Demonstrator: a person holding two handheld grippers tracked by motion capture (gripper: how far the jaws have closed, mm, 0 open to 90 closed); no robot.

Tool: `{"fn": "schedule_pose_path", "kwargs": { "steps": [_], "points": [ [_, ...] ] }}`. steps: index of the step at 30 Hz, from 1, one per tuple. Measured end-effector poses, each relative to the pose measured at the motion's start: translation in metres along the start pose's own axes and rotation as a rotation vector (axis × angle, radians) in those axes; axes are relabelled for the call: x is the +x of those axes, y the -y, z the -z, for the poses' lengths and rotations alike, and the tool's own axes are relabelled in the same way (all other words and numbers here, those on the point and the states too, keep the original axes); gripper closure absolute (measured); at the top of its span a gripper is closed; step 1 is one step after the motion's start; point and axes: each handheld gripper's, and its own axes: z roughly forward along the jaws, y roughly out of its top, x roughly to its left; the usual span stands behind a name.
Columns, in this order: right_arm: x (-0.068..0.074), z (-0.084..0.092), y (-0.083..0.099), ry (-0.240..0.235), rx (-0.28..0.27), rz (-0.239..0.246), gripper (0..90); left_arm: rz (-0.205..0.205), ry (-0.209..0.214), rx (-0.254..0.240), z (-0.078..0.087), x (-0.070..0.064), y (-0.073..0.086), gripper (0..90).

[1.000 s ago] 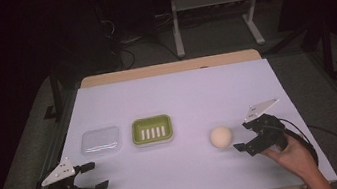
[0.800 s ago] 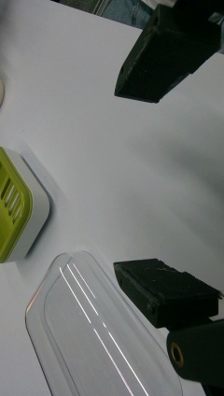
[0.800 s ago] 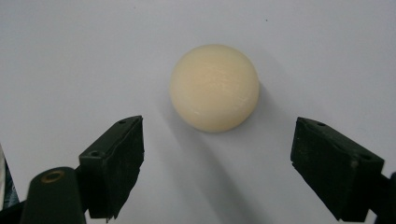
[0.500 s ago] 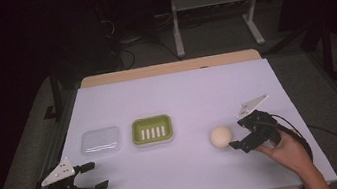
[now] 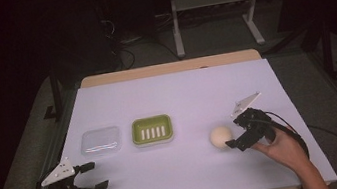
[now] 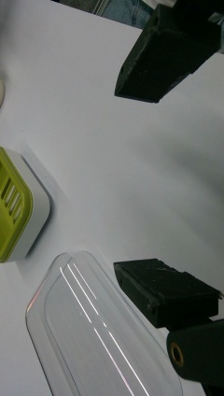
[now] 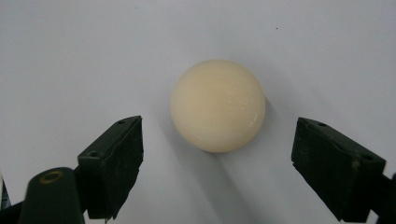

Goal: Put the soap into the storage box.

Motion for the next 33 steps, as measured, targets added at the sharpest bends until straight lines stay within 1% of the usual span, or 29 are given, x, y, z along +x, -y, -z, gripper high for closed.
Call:
{"fn": "schedule_pose_path", "kwargs": {
  "steps": [7, 8, 10, 13, 14, 15, 17, 20, 21, 24, 30, 33],
  "points": [
    [0.001, -0.007, -0.007, -0.004, 0.024, 0.012, 15.8, -0.007, 0.000, 0.003, 0.000, 0.000, 0.000, 12.9],
    [0.001, -0.008, -0.008, -0.003, 0.038, 0.017, 15.8, -0.004, 0.001, 0.002, 0.000, 0.000, 0.000, 12.9],
    [0.001, -0.010, -0.009, -0.002, 0.044, 0.019, 15.8, -0.004, 0.000, 0.002, 0.000, 0.000, 0.000, 12.9],
    [0.001, -0.016, -0.013, 0.003, 0.063, 0.030, 15.8, -0.004, 0.001, 0.001, 0.000, 0.000, 0.000, 12.9],
    [0.001, -0.017, -0.014, -0.001, 0.067, 0.026, 15.8, -0.004, 0.001, 0.005, 0.001, 0.000, 0.000, 12.9],
    [0.000, -0.019, -0.014, -0.003, 0.068, 0.036, 15.8, -0.004, 0.001, 0.005, 0.001, 0.000, 0.000, 12.9],
    [0.000, -0.021, -0.016, -0.004, 0.074, 0.033, 15.8, -0.008, 0.001, 0.007, 0.001, 0.000, -0.001, 12.9],
    [0.001, -0.027, -0.022, -0.010, 0.095, 0.037, 15.8, -0.011, 0.003, 0.009, 0.001, 0.000, -0.001, 12.9],
    [0.001, -0.029, -0.023, -0.008, 0.100, 0.044, 15.9, -0.011, 0.003, 0.009, 0.001, 0.000, -0.001, 12.9],
    [0.001, -0.030, -0.025, -0.008, 0.107, 0.045, 15.8, -0.011, 0.002, 0.008, 0.001, 0.000, -0.001, 12.9],
    [-0.003, -0.037, -0.027, -0.010, 0.129, 0.032, 15.9, -0.013, 0.004, 0.008, 0.001, 0.000, -0.001, 12.9],
    [-0.004, -0.040, -0.028, -0.007, 0.146, 0.031, 15.8, -0.010, 0.004, 0.006, 0.001, 0.000, -0.001, 12.9]
  ]
}}
